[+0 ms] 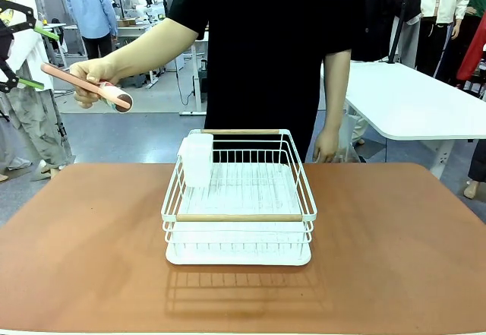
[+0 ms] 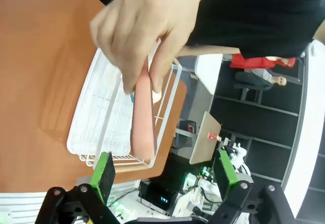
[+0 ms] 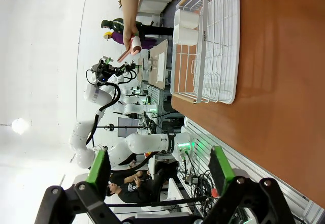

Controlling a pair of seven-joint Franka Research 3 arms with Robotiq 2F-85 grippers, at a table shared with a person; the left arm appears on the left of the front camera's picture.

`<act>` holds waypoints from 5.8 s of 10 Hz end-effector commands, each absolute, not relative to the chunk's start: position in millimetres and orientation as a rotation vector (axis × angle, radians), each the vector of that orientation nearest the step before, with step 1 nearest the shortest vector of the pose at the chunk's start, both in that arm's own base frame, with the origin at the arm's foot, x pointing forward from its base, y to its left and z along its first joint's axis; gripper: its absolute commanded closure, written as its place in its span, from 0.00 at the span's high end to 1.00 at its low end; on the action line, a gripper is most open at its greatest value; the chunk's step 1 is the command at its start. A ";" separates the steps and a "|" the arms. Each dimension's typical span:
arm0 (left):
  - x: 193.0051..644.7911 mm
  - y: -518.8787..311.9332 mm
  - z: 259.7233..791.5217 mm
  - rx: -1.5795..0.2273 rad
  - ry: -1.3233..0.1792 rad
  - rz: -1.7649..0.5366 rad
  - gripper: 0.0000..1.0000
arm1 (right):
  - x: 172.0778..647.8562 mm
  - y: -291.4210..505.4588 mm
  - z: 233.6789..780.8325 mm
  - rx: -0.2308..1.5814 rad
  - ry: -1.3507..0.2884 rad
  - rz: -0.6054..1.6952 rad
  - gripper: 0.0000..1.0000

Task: Clean the table.
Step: Pick up the Lint Roller when the human hands it over, then clean the table with the Lint Roller when the human lifts the Dish drying rack.

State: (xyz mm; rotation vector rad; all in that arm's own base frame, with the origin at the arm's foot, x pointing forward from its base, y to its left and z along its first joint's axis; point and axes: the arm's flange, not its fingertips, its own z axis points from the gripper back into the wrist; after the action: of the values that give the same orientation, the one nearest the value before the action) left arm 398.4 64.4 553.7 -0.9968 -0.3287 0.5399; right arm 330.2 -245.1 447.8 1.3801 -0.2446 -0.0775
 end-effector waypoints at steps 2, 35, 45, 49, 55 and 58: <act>405.1 51.7 540.7 -0.898 -0.364 0.625 1.00 | 327.8 -244.1 452.0 1.391 -0.250 -0.074 1.00; 399.6 68.5 535.0 -0.872 -0.399 0.595 0.00 | 327.8 -244.1 452.0 1.391 -0.250 -0.074 1.00; 399.6 68.5 535.0 -0.872 -0.399 0.595 0.00 | 327.8 -244.1 452.0 1.391 -0.250 -0.074 1.00; 399.6 68.5 535.0 -0.872 -0.399 0.595 0.00 | 327.8 -244.1 452.0 1.391 -0.250 -0.074 1.00; 399.6 68.5 535.0 -0.872 -0.399 0.595 0.00 | 327.8 -244.1 452.0 1.391 -0.250 -0.074 1.00; 399.6 68.5 535.0 -0.872 -0.399 0.595 0.00 | 327.8 -244.1 452.0 1.391 -0.250 -0.074 1.00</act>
State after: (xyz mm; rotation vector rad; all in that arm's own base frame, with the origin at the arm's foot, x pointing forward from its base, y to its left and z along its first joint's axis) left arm 398.7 70.8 532.7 -0.8823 -0.3870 0.5767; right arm 330.2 -245.1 447.9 1.3800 -0.2445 -0.0774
